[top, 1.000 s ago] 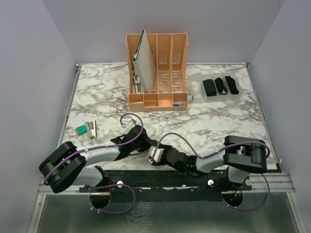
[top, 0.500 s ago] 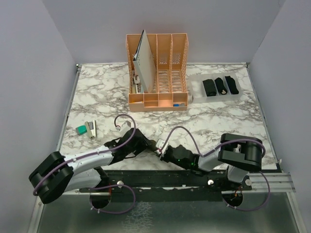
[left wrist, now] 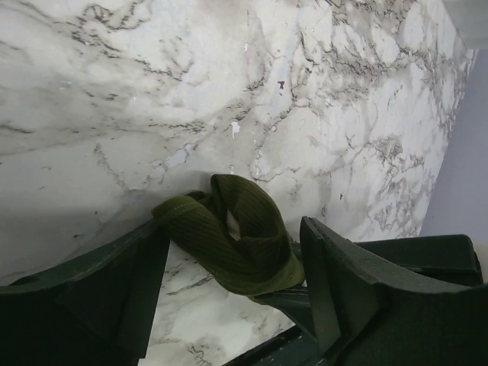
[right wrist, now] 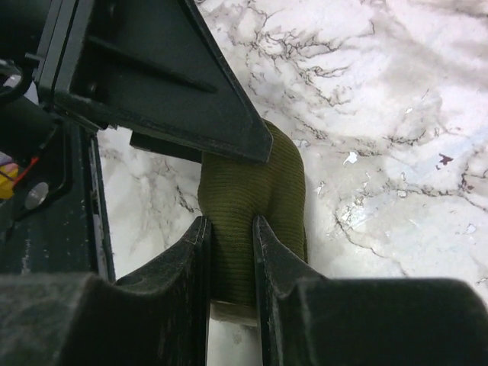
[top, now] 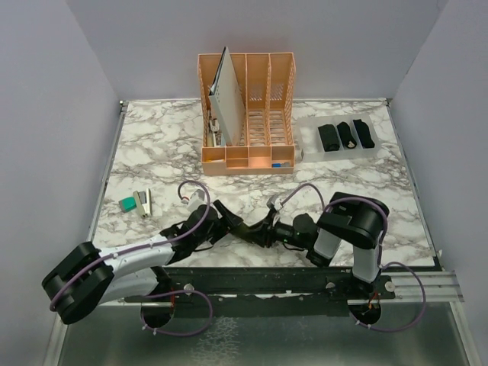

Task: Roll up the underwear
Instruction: Roll the underwear to the corner of the board.

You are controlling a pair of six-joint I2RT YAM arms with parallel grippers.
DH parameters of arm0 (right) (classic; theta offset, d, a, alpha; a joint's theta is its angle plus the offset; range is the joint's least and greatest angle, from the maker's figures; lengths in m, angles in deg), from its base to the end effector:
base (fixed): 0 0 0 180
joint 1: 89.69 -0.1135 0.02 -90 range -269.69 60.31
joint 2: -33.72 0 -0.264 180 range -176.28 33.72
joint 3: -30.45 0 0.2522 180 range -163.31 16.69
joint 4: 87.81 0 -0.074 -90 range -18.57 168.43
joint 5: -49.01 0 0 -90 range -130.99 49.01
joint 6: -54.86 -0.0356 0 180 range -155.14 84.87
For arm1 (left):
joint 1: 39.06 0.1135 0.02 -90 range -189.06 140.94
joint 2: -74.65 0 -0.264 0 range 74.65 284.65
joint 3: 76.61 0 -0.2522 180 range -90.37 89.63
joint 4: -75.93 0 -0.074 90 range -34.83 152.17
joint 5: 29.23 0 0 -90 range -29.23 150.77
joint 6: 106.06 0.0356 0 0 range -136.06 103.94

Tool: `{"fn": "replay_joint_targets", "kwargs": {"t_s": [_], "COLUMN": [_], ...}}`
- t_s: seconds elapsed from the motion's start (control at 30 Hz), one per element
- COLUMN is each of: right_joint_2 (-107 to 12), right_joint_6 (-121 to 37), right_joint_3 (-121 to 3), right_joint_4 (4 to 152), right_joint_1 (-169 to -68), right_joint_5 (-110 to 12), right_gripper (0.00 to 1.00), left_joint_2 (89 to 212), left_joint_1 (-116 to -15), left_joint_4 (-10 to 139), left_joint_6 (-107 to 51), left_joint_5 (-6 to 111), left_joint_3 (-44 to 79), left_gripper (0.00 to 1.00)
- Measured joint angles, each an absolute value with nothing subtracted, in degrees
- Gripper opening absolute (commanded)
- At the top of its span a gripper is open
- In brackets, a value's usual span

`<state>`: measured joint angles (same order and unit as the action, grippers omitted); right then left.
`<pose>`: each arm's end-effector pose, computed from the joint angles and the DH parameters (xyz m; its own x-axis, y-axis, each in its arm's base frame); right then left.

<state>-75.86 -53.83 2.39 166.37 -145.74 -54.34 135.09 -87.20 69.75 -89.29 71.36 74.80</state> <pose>0.1347 0.2148 0.0989 -0.3672 0.0129 -0.9301 -0.8628 0.3687 0.3458 0.1316 -0.1370 0.1429 -0.7271 -0.5989 -0.3357 -0.2103 0.6597 -0.7215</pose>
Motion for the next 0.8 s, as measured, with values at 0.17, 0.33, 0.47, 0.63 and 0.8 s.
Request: {"fn": "replay_joint_targets", "kwargs": {"t_s": [0.17,0.33,0.47,0.63,0.8], "right_joint_2": [-78.0,-78.8,-78.7,-75.5,-65.4], "right_joint_6": [-60.7,-66.2,-72.1,-72.2,-63.4], "right_joint_3": [2.5,2.2,2.8,4.9,4.5], "right_joint_4": [166.7,166.8,166.8,166.3,157.3], "right_joint_1": [-143.5,-141.8,-140.0,-139.4,-139.5], "right_joint_5": [-57.0,-58.6,-60.2,-61.8,-65.8], "right_gripper": [0.20,0.26,0.49,0.63,0.68], "left_joint_2": [141.0,146.8,148.2,145.7,143.7], "left_joint_1": [-87.2,-87.8,-87.9,-88.3,-88.7], "left_joint_4": [75.2,79.6,80.2,77.4,71.6], "left_joint_6": [-88.2,-87.5,-87.5,-87.9,-88.2], "left_joint_5": [70.2,69.4,69.1,68.9,68.9], "left_joint_3": [73.6,72.3,72.2,72.7,71.6], "left_gripper": [0.63,0.35,0.25,0.21,0.13]}}
